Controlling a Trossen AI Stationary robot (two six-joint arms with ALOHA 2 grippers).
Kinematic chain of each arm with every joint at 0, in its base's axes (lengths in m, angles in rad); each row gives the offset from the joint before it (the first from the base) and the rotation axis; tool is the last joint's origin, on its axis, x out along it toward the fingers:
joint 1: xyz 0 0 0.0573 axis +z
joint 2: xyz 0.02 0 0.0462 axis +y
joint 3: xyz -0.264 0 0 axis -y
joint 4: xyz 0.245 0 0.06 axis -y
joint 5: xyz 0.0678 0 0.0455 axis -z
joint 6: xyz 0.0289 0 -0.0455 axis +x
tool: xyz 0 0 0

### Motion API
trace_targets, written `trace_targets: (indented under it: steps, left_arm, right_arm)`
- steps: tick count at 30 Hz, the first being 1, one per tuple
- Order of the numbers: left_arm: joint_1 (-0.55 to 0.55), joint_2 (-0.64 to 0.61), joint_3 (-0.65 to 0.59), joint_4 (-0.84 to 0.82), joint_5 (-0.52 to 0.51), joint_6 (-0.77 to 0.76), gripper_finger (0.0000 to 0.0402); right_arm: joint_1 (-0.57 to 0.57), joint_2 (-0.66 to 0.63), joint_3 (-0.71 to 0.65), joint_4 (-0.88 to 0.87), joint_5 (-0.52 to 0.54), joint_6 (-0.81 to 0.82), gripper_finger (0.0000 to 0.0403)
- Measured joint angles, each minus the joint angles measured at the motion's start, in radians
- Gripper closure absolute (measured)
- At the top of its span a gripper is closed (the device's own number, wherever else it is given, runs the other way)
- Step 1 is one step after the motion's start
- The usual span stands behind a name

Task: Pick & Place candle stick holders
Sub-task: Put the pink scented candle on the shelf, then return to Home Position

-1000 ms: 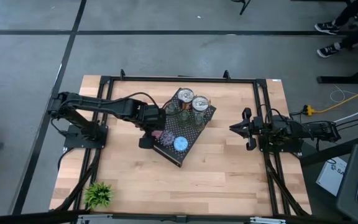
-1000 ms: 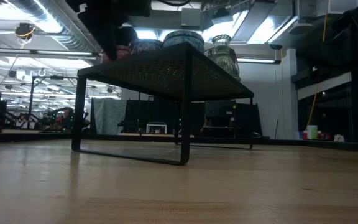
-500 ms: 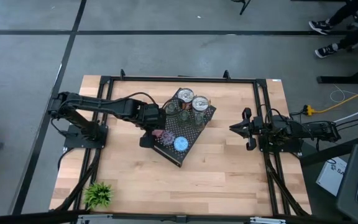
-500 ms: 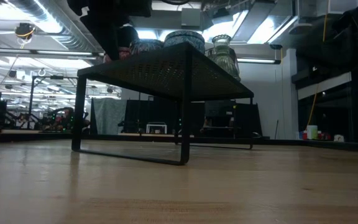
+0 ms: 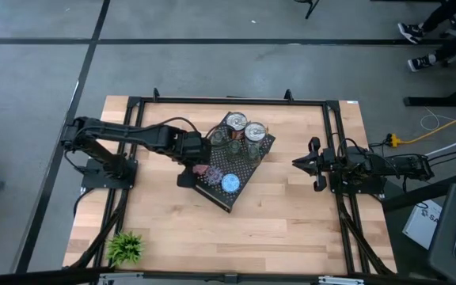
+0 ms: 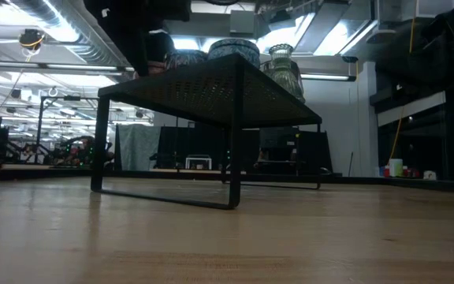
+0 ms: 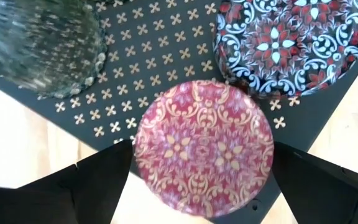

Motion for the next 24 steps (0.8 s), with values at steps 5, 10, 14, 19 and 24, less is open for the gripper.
trace_targets:
  steps: [5, 10, 14, 19, 24]
  left_arm:
    - [0.002, -0.006, 0.030, -0.066, -0.013, 0.018, 0.0027]
    - [0.014, -0.006, 0.085, -0.153, -0.041, 0.024, 0.0029]
    - [0.017, -0.006, 0.106, -0.205, -0.070, 0.017, 0.0029]
    - [0.024, -0.006, 0.119, -0.282, -0.085, -0.013, 0.0029]
    - [0.026, -0.025, 0.120, -0.329, -0.085, -0.049, 0.0034]
  right_arm:
    - [0.000, 0.000, 0.000, 0.000, 0.000, 0.000, 0.0355]
    - [0.000, 0.000, 0.000, 0.000, 0.000, 0.000, 0.0355]
    - [0.000, 0.000, 0.000, 0.000, 0.000, 0.000, 0.0355]
    - [0.000, 0.000, 0.000, 0.000, 0.000, 0.000, 0.0355]
    - [0.000, 0.000, 0.000, 0.000, 0.000, 0.000, 0.0355]
